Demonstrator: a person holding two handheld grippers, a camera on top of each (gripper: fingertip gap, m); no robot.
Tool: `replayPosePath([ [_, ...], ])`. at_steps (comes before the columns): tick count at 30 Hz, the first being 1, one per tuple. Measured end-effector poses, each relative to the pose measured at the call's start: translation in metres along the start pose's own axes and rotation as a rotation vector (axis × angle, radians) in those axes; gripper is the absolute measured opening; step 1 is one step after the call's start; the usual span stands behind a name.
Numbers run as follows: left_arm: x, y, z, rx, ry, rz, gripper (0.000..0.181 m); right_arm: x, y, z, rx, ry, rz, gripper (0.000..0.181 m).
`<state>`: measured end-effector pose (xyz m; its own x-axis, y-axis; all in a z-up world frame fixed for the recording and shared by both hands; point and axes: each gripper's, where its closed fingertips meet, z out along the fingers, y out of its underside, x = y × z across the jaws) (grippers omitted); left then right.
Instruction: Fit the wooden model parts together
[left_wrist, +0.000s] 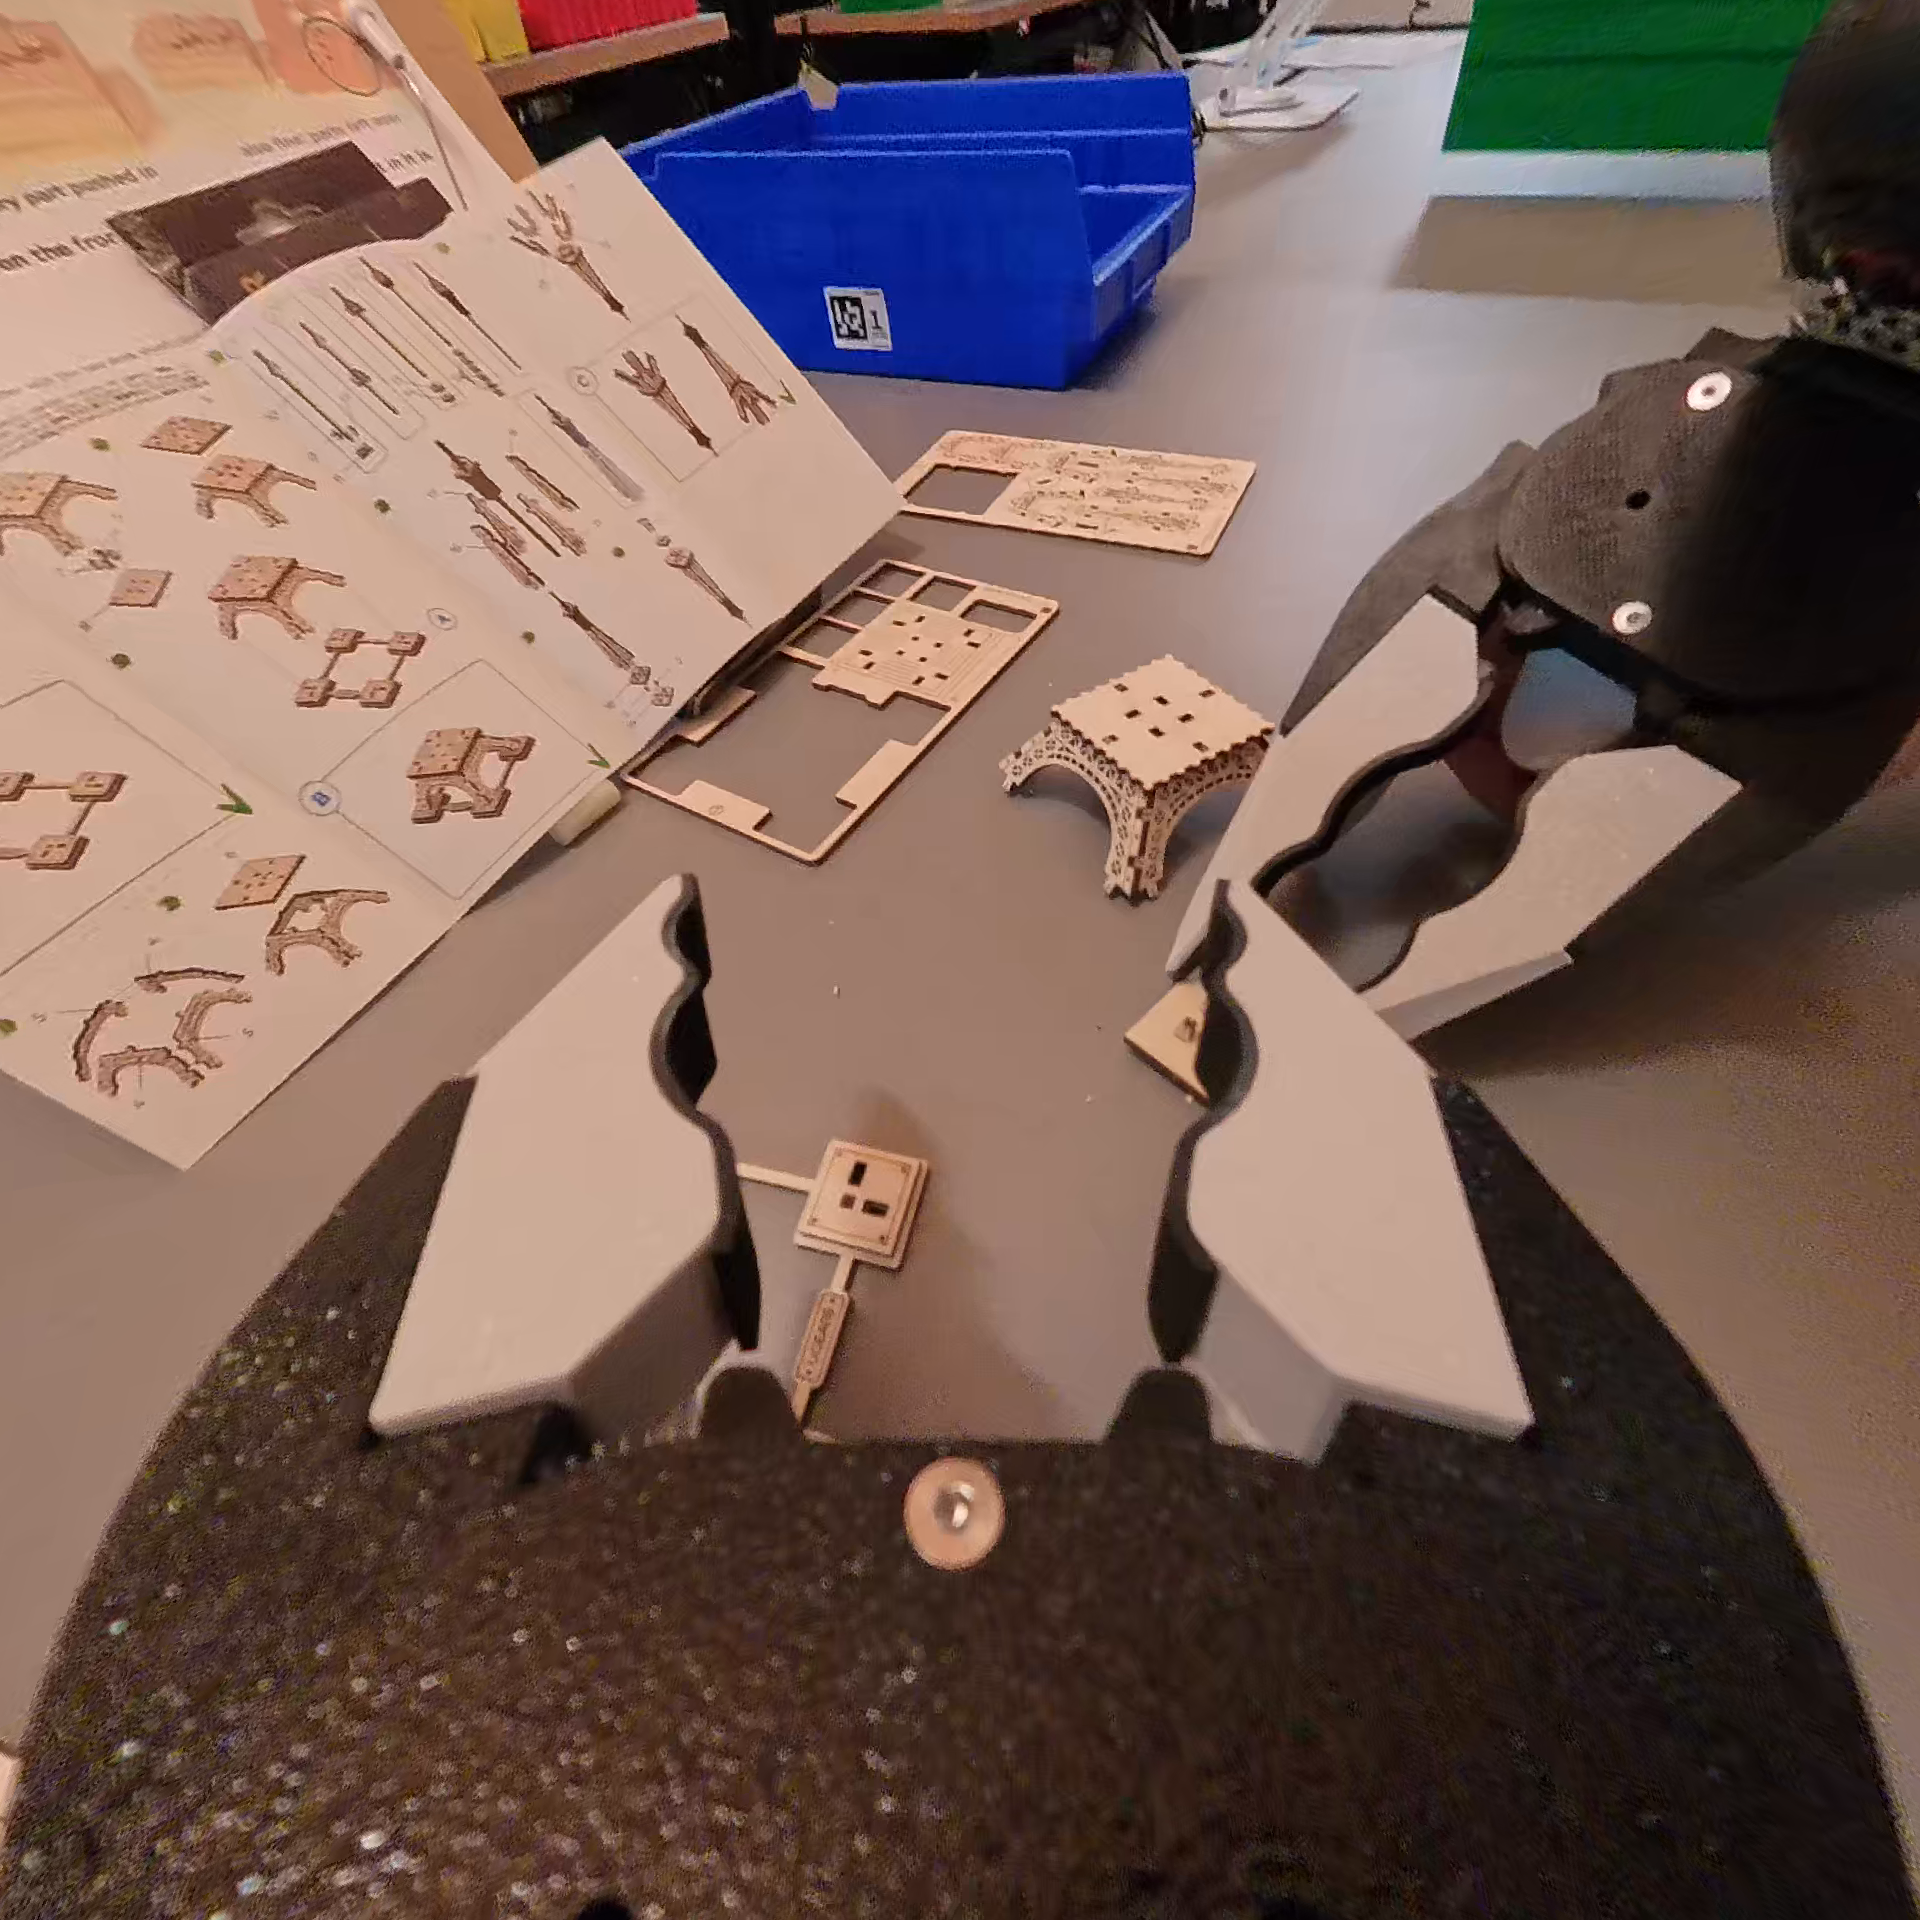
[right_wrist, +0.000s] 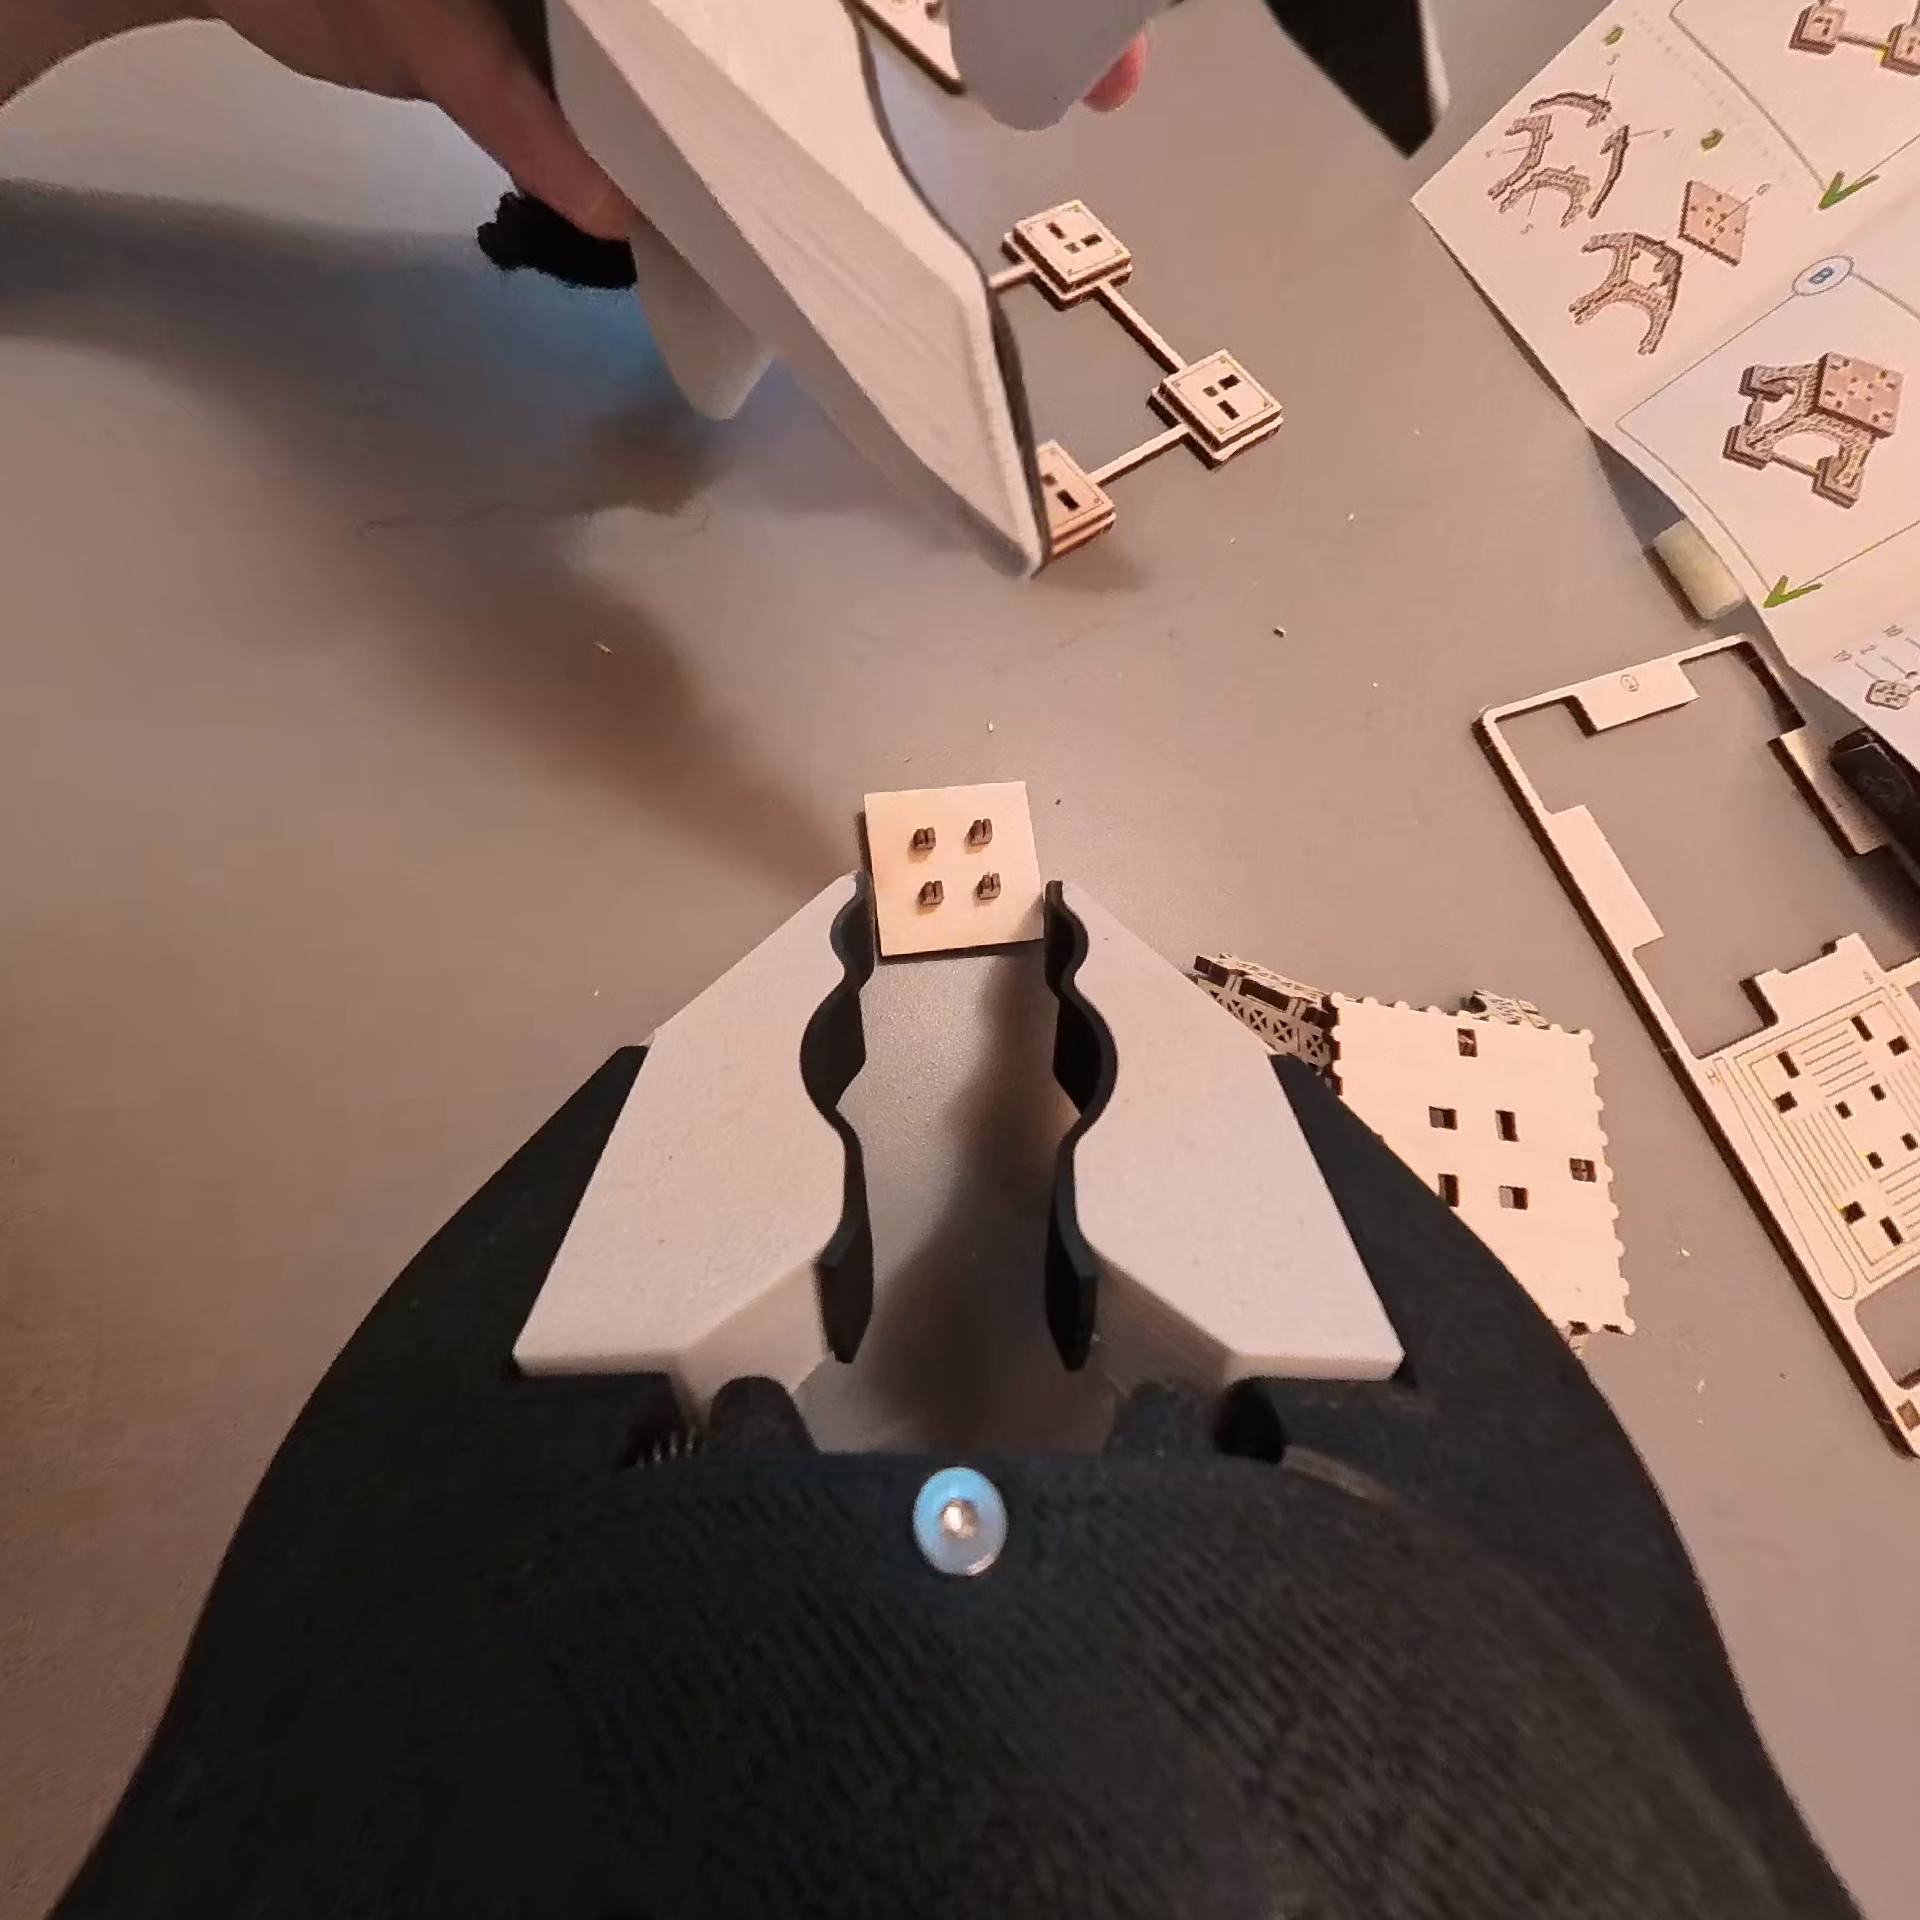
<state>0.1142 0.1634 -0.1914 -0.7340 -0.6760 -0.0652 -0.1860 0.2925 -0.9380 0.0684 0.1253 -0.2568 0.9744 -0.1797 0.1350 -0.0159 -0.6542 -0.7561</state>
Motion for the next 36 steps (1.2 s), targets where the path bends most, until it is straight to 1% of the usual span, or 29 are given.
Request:
replayPosePath([
  [4, 0.003, 0.016, 0.001, -0.063, 0.005, 0.031, 0.084, 0.000, 0.000, 0.000, 0.000, -0.001, 0.000, 0.031],
  [7, 0.002, 0.028, 0.000, -0.115, -0.001, 0.056, 0.069, 0.000, 0.000, 0.000, -0.001, -0.002, 0.002, 0.031],
  [10, 0.004, 0.028, -0.002, -0.111, 0.021, 0.061, 0.053, 0.000, 0.000, 0.000, 0.000, 0.004, -0.006, 0.031],
  [19, 0.012, 0.026, -0.007, -0.082, 0.111, -0.009, 0.035, 0.001, 0.001, 0.002, -0.009, -0.047, 0.054, 0.031],
  [26, 0.015, 0.028, -0.006, -0.095, 0.139, -0.012, 0.030, 0.001, 0.000, 0.002, -0.002, -0.008, 0.009, 0.031],
  [31, 0.017, 0.032, -0.004, -0.120, 0.123, 0.021, 0.028, 0.001, -0.001, 0.001, 0.002, 0.011, -0.013, 0.031],
  [36, 0.020, 0.043, 0.003, -0.205, 0.116, 0.062, 0.028, 0.001, 0.000, 0.002, -0.001, -0.006, 0.006, 0.031],
])
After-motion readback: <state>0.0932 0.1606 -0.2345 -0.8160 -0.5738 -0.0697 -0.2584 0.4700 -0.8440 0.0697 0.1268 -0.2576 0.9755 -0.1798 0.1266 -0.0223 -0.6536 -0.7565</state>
